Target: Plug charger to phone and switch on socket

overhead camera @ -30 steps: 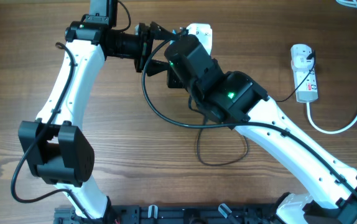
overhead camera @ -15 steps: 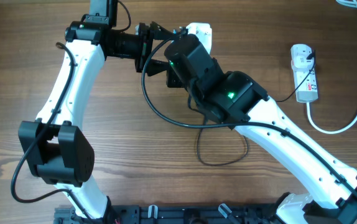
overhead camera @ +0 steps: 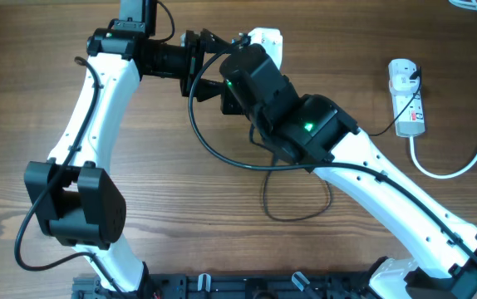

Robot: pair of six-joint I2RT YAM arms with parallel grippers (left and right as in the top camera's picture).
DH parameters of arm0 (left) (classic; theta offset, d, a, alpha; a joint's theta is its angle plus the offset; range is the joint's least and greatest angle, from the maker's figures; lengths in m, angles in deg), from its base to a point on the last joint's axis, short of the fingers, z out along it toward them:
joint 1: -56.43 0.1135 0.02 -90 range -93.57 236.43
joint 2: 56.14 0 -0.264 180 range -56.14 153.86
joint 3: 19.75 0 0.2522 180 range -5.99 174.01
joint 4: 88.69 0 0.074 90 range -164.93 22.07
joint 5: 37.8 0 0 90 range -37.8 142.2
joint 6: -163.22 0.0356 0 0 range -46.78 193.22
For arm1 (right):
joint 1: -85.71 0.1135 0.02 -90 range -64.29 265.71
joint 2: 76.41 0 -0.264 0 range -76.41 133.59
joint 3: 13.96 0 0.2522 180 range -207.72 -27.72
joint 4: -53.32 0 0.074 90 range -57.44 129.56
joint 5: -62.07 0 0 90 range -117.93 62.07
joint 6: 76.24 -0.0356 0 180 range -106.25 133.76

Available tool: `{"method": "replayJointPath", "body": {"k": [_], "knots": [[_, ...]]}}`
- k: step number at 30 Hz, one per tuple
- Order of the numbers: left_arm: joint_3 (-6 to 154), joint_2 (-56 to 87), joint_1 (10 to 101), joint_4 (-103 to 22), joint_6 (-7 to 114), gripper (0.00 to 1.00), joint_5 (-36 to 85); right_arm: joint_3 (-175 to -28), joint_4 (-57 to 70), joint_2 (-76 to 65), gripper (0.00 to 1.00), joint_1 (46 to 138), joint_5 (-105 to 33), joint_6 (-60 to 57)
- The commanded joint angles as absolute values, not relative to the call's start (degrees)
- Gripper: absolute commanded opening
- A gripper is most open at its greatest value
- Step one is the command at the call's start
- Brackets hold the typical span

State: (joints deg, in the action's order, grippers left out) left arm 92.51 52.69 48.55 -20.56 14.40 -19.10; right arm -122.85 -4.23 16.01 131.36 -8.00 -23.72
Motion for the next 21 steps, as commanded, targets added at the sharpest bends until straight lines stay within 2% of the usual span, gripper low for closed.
{"method": "replayJointPath", "body": {"k": [1,12,18,21], "knots": [[92.7,51.5,48.4,-20.7,15.8,0.72,-21.9,-123.8,-3.9,17.0,0.2,131.2,-8.5,-23.8],[92.7,51.5,48.4,-20.8,15.8,0.73,-21.9,-123.8,-4.2,17.0,0.13,131.2,-8.5,-23.8],[92.7,51.5,48.4,-20.7,15.8,0.76,-21.9,-123.8,-4.4,17.0,0.05,131.2,-8.5,-23.8],[92.7,51.5,48.4,-20.8,15.8,0.85,-21.9,-123.8,-4.6,17.0,0.05,131.2,-8.5,-24.0]]}}
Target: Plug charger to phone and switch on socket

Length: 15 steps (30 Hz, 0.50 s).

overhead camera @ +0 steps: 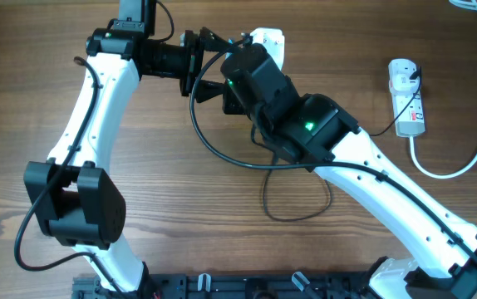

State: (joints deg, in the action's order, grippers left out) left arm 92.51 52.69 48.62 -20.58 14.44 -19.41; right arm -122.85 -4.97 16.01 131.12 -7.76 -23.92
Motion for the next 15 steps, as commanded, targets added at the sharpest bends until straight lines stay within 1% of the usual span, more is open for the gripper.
{"method": "replayJointPath", "body": {"k": [1,3,5,6,7,8,11,12,15], "knots": [[92.7,51.5,48.4,-20.8,15.8,0.89,-21.9,-123.8,-4.7,17.0,0.05,131.2,-8.2,-25.0],[92.7,51.5,48.4,-21.1,15.8,1.0,-21.6,-123.8,-5.8,17.0,0.05,131.2,-5.8,-30.7],[92.7,51.5,48.4,-23.8,15.8,1.0,-21.6,-123.8,-6.9,16.9,0.05,131.2,-3.2,-39.9],[92.7,51.5,48.4,-25.1,15.8,1.0,-21.6,-123.8,-7.7,16.4,0.05,131.1,-1.2,-48.0],[92.7,51.5,48.4,-25.7,15.8,1.0,-21.6,-123.8,-8.2,15.8,0.05,131.1,-0.1,-53.7],[92.7,51.5,48.4,-26.6,15.8,0.99,-21.1,-123.8,-9.7,14.7,0.05,131.1,1.6,-63.0],[92.7,51.5,48.4,-26.6,15.7,0.93,-19.9,-123.8,-14.2,12.2,0.05,131.1,3.9,-82.5],[92.7,51.5,48.4,-26.6,15.2,0.93,-19.9,-123.8,-14.2,11.6,0.04,131.1,4.1,-85.4],[92.7,51.5,48.0,-26.6,9.1,0.84,-20.0,-123.8,-13.6,11.4,0.04,131.1,4.1,-90.6]]}}
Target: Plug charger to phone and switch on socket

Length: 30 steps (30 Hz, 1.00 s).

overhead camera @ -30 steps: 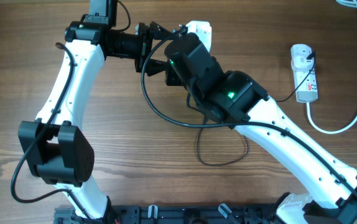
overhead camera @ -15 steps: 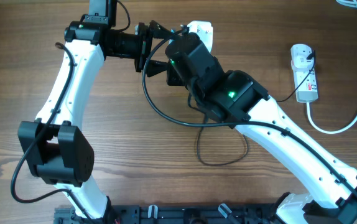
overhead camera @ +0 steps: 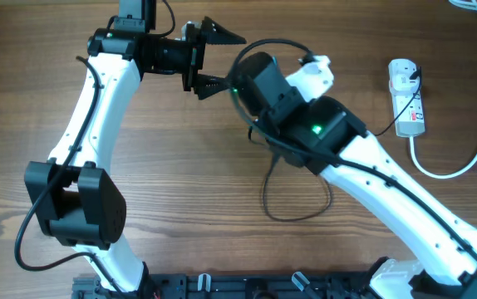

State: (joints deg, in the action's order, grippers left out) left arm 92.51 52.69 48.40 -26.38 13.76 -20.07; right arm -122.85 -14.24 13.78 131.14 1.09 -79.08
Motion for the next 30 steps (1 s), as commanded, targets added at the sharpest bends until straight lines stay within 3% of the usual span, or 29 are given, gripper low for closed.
{"method": "replayJointPath", "body": {"k": [1,5,9,14,21,27,30], "knots": [[92.7,51.5,47.7,-26.6,7.6,0.84,-20.4,-123.8,-13.5,11.4,0.04,131.1,4.1,-92.7],[92.7,51.5,45.6,-26.6,3.7,0.84,-21.2,-123.8,-10.6,11.4,0.04,131.1,4.0,-97.7],[92.7,51.5,45.4,-26.6,0.3,0.74,-23.4,-123.8,-10.4,11.4,0.04,131.1,3.4,-101.1],[92.7,51.5,45.4,-26.6,0.3,0.53,-23.4,-123.8,-10.5,11.4,0.04,131.1,0.6,-104.9],[92.7,51.5,45.4,-26.6,-1.3,0.49,-23.4,-123.8,-9.5,10.0,0.04,131.1,-0.1,-104.9],[92.7,51.5,45.4,-26.6,-1.5,0.33,-23.4,-123.8,-9.8,9.8,0.04,131.1,-1.0,-104.9],[92.7,51.5,45.4,-26.6,-1.9,0.31,-23.4,-123.8,-9.8,9.8,0.04,131.1,-1.5,-104.9]]}}
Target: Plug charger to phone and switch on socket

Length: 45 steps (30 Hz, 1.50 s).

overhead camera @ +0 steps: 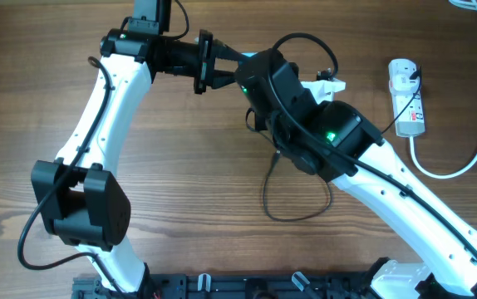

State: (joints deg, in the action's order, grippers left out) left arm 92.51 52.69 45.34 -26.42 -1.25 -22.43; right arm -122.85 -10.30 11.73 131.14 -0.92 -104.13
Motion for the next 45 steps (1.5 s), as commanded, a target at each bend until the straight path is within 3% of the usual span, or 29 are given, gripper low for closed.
{"method": "replayJointPath", "body": {"k": [1,8,14,15,16,21,24,26,30,35,41,45], "knots": [[92.7,51.5,45.4,-26.6,-2.5,0.3,-23.4,-123.8,-9.8,9.8,0.04,131.1,-2.1,-104.9],[92.7,51.5,45.4,-26.6,-2.5,0.23,-23.4,-123.8,-10.2,9.8,0.04,131.1,-2.1,-104.9],[92.7,51.5,45.4,-26.6,-2.5,0.07,-23.4,-123.8,-8.8,9.8,0.05,131.1,-2.5,-104.9],[92.7,51.5,45.4,-26.6,-2.5,0.04,-23.4,-123.8,-8.6,9.8,0.09,131.1,-2.5,-104.9],[92.7,51.5,45.4,-26.6,-2.5,0.04,-23.4,-123.8,-8.6,9.8,0.13,131.1,-2.5,-104.9],[92.7,51.5,45.4,-26.6,-2.5,0.04,-23.1,-123.8,-8.5,9.6,0.71,131.1,-2.3,-99.0],[92.7,51.5,45.4,-26.6,-2.1,0.04,-18.8,-123.8,-8.2,7.2,0.84,131.0,0.5,-89.7],[92.7,51.5,45.4,-26.8,1.9,0.04,-11.9,-123.8,-8.2,3.3,1.0,129.8,3.7,-73.0],[92.7,51.5,45.4,-26.8,17.3,0.04,-3.2,-123.8,-13.3,-1.9,1.0,121.0,-4.4,-47.8],[92.7,51.5,45.5,-25.7,38.9,0.04,-0.2,-123.7,-27.1,1.0,1.0,107.6,-20.8,-30.7],[92.6,51.5,45.5,-18.0,41.5,0.04,26.9,-123.4,-36.7,11.4,1.0,106.9,-24.5,-30.8],[92.6,51.5,45.5,-15.4,43.1,0.04,35.3,-120.6,-35.7,20.7,0.99,106.9,-31.7,-28.2]]}}
